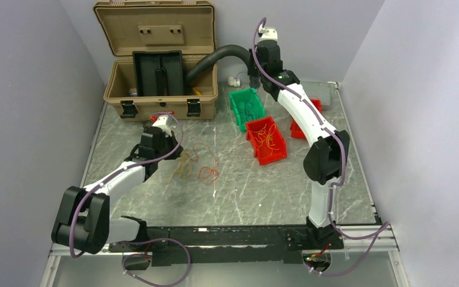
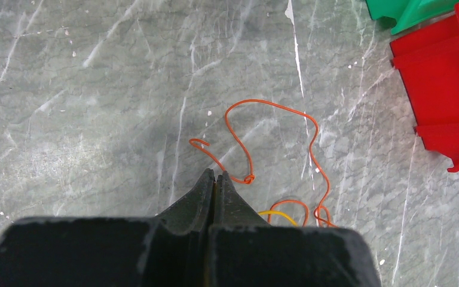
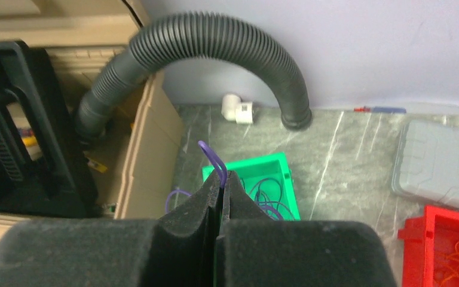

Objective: Untangle the cables

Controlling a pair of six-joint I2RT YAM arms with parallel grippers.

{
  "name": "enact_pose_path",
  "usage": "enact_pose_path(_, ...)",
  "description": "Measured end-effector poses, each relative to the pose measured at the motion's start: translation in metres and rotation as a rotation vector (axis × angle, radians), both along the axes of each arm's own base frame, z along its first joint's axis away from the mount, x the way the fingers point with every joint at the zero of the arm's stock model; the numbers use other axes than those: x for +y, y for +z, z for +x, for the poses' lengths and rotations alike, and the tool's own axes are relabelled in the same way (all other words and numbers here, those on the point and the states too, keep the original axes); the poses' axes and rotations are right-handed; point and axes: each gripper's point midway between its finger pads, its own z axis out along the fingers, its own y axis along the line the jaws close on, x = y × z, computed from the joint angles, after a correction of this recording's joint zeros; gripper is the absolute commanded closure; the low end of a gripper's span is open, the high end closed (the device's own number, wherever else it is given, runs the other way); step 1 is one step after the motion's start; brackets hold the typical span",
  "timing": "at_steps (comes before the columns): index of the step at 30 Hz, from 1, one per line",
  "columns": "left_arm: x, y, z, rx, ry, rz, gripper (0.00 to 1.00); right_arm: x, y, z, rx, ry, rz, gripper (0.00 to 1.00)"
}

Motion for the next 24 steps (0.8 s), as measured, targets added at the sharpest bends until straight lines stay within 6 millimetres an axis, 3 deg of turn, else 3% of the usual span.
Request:
enact_pose_path(6, 0.0, 0.0, 0.0, 0.0, 0.0, 0.001, 1.0, 0.002, -0.059, -0.002, 0.106, 0.01, -0.03, 1.0)
enact_pose_path(11, 0.0, 0.0, 0.0, 0.0, -0.001, 0.002, 1.0, 0.001, -0.13, 0.004, 0.232, 0.024, -0.05, 1.0)
enact_pose_path(13, 0.0, 0.0, 0.0, 0.0, -0.001, 0.002, 1.0, -0.004, -0.167, 0.01, 0.295, 0.019, -0.061, 1.0)
enact_pose_path(18, 0.0, 0.0, 0.0, 0.0, -0.001, 0.003, 1.0, -0.019, -0.234, 0.02, 0.42, -0.011, -0.102, 1.0)
enact_pose_path(21, 0.0, -0.001, 0.0, 0.001, -0.001, 0.003, 1.0, -0.022, -0.267, 0.023, 0.475, -0.016, -0.124, 1.0)
enact_pose_path(24, 0.0, -0.001, 0.0, 0.002, -0.001, 0.004, 1.0, -0.022, -0.282, 0.019, 0.499, -0.02, -0.159, 1.0)
